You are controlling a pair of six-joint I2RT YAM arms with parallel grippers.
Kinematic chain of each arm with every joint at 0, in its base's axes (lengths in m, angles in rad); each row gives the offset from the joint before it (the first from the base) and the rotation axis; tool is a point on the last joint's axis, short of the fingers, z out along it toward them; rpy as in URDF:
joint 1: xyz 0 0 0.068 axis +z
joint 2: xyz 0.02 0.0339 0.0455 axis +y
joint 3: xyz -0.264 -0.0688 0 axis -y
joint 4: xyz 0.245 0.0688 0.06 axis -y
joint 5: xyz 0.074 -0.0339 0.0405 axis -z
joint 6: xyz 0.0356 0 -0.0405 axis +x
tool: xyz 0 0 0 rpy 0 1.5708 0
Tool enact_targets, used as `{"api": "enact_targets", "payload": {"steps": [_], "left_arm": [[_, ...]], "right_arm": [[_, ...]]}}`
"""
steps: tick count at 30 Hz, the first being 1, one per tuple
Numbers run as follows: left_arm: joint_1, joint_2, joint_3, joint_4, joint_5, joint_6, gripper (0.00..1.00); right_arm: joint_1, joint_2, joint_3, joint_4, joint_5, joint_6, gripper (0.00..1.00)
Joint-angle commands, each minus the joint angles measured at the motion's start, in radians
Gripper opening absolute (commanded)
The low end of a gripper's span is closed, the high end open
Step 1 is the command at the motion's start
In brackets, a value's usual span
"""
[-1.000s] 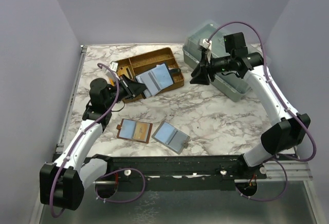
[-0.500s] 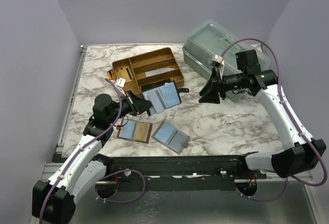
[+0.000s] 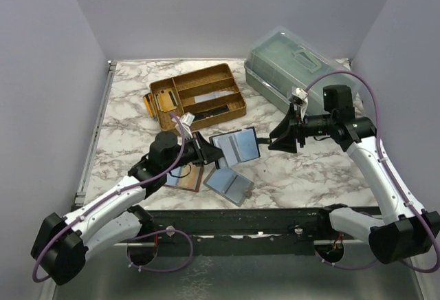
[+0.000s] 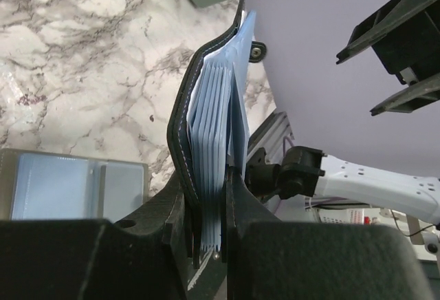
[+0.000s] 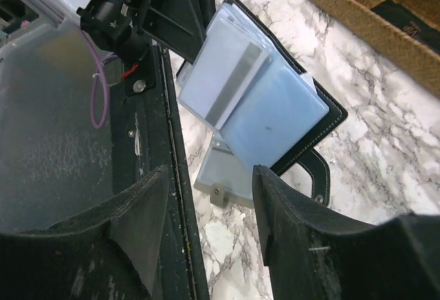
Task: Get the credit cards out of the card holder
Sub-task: Place the card holder at the center of the board.
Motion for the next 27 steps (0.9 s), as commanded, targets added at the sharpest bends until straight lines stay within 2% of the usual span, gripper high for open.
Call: {"api": "enact_targets", "payload": {"steps": [1, 8, 16, 20, 27], "left_arm": [[-0.090, 0.054, 0.047, 0.038, -0.147, -0.005, 0.00], [-0.176, 0.139, 0.074, 0.052, -0.284, -0.017, 0.00], [-0.254, 0.274, 0.135, 0.093, -0.413, -0.075, 0.00], [-0.289, 0.302, 0.143, 0.125, -0.486, -0.107, 0.00], [-0.323, 0.406, 0.198, 0.137, -0.549, -0.192, 0.01]], "right_arm": [[-0.014, -0.011, -0.045, 0.096, -0.068, 0.044, 0.60], [-0.020, -0.034, -0.114, 0.168, -0.105, 0.112, 0.64], [-0.019, 0.018, -0.148, 0.255, 0.021, 0.249, 0.65], [0.022, 0.087, -0.126, 0.241, 0.109, 0.228, 0.66], [0.136, 0.154, -0.086, 0.201, 0.255, 0.161, 0.75]]}}
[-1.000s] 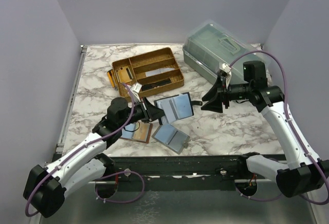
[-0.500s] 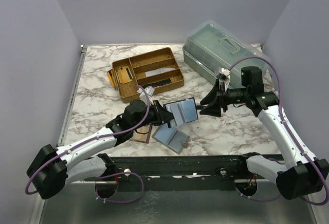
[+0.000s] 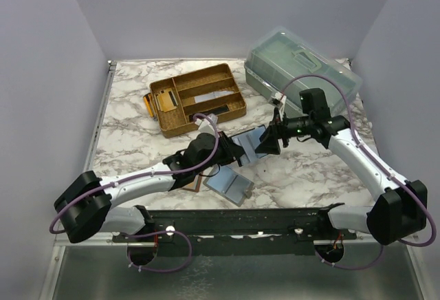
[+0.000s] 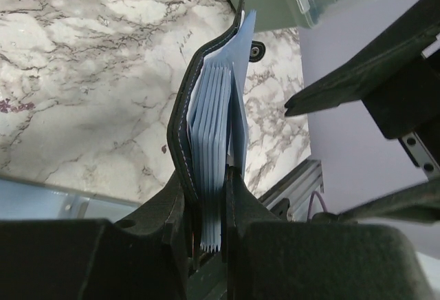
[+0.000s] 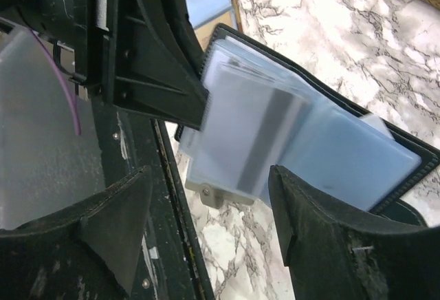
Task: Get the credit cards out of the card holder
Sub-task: Place the card holder at the center of the board.
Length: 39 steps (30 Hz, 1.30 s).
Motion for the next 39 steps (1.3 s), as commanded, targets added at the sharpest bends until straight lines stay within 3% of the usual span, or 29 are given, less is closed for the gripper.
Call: {"api": "enact_targets", "payload": {"steps": [1, 12, 39], "left_arm": [[-0.029, 0.071, 0.076, 0.067, -0.076, -0.066, 0.02], [-0.052, 0.154, 0.138, 0.091, -0.119, -0.063, 0.03], [-0.054, 0.129, 0.090, 0.103, -0.150, -0.082, 0.02]], "right_arm": [[0.063, 0.022, 0.055, -0.021, 0.134, -0.048, 0.75], [0.123, 0.060, 0.058, -0.028, 0.356, -0.081, 0.77], [0.145, 0.088, 0.065, -0.063, 0.356, -0.127, 0.78]]}}
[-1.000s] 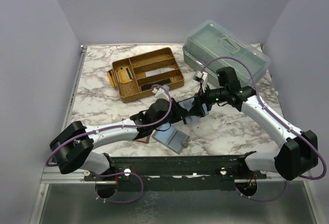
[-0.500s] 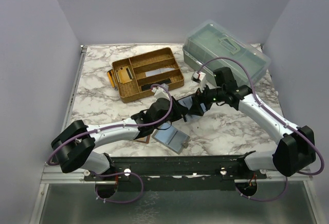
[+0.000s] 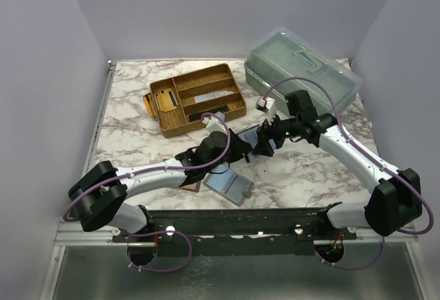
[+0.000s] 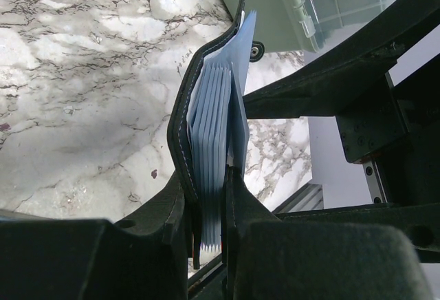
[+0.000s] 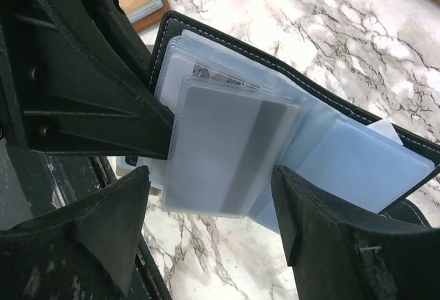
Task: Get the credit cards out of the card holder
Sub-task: Place the card holder at the center of the board.
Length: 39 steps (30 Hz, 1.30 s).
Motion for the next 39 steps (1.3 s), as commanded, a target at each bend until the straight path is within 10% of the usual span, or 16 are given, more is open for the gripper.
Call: {"api": "enact_targets", "payload": {"steps": [1, 39], "left_arm": [[-0.007, -0.036, -0.017, 0.069, -0.032, -0.027, 0.02], [-0.007, -0.045, -0.054, 0.096, -0.024, -0.111, 0.02]], "right_arm": [[0.008, 0.006, 0.021, -0.020, 0.011, -0.018, 0.78], [0.006, 0.028, 0.017, -0.014, -0.006, -0.005, 0.77]]}}
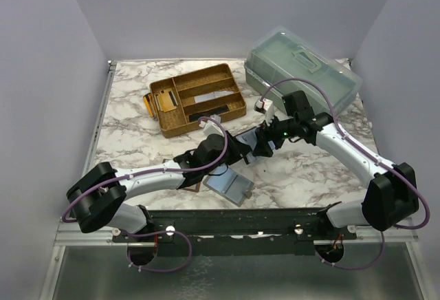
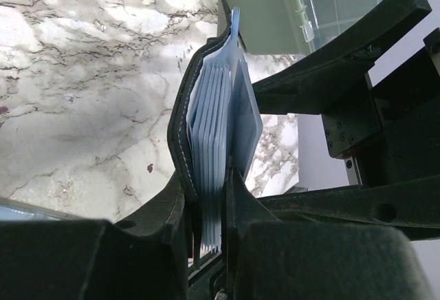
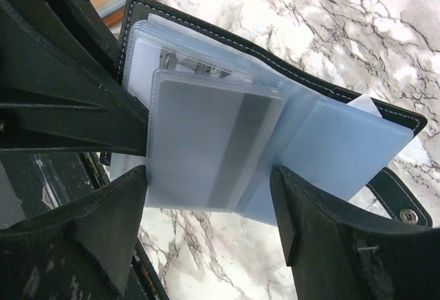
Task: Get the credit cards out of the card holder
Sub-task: Place the card holder at the center of the board.
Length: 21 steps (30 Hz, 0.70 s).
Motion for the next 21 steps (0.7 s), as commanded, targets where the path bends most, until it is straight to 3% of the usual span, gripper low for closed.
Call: {"api": "enact_targets", "payload": {"steps": [1, 11, 17, 21], "left_arm": [[-0.007, -0.032, -0.019, 0.067, -0.025, -0.028, 0.02], [0.024, -0.087, -0.122, 0.077, 0.023, 0.080, 0.01], [0.149, -0.030, -0.193, 0.351, 0.355, 0.156, 0.01], [0.236, 0.089, -0.131, 0.384, 0.546, 0.150, 0.01]], "right_arm": [[0.000, -0.019, 0.019, -0.006, -0.059, 0.010, 0.78], [-0.107, -0.080, -0.008, -0.018, -0.274, -0.006, 0.79], [-0.203, -0.138, -0.051, -0.003, -0.408, -0.030, 0.79], [-0.241, -0.183, -0.078, 0.012, -0.418, -0.030, 0.79]]}}
